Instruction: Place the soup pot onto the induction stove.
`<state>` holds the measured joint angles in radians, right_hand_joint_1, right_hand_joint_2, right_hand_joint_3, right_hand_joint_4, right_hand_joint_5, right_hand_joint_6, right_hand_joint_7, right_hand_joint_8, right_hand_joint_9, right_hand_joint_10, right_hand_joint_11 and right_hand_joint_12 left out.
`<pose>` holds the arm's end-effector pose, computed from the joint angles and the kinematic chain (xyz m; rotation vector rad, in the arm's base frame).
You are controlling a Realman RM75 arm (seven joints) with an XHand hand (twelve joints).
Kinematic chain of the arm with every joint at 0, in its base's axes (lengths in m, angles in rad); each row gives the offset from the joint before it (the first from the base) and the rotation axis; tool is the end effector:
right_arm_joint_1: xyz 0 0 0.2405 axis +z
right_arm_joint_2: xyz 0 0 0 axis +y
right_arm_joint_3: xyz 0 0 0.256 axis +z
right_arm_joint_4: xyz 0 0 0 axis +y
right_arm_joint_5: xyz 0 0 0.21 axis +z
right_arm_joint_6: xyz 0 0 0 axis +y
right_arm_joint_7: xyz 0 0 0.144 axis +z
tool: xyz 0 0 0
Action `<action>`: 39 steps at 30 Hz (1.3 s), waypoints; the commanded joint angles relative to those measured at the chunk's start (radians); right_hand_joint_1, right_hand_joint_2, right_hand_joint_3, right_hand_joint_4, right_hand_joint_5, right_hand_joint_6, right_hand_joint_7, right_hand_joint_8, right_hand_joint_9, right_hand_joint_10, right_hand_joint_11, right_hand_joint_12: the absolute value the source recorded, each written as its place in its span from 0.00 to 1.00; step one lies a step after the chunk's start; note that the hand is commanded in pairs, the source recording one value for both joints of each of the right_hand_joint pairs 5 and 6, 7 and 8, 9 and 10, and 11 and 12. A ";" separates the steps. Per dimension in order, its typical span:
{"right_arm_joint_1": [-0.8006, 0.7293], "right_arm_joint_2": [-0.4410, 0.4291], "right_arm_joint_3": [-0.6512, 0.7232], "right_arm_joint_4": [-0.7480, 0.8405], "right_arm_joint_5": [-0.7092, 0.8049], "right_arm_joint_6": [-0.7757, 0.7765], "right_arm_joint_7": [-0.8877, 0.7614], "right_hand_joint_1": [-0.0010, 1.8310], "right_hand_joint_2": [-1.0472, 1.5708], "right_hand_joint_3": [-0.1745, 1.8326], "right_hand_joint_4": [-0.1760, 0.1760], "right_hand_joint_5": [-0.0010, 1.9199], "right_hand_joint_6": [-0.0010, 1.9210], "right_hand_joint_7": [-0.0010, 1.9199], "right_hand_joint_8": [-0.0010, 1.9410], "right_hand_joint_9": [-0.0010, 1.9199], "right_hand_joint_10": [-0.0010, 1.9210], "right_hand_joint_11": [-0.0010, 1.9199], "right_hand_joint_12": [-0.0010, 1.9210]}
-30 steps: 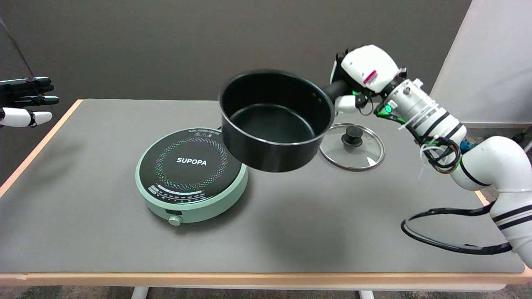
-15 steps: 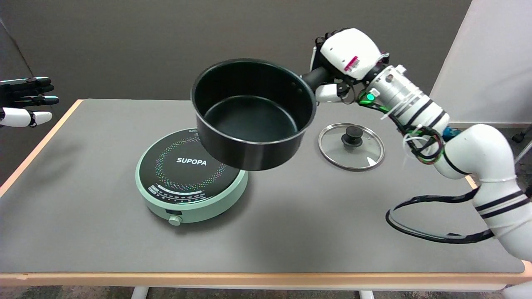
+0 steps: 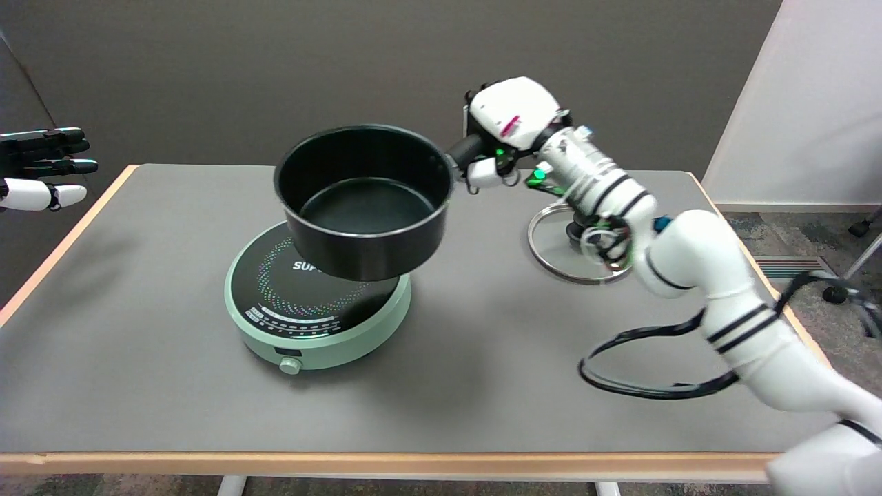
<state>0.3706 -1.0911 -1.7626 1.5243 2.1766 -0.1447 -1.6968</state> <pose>-0.1274 -0.4174 0.2863 1.8495 0.2483 0.1703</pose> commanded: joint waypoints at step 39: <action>0.224 -0.340 -0.252 -0.363 -0.298 0.190 0.002 0.49 0.64 0.56 0.42 1.00 1.00 1.00 0.99 1.00 1.00 1.00 1.00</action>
<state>0.5690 -1.4116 -1.9900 1.2186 1.8919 0.0391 -1.6947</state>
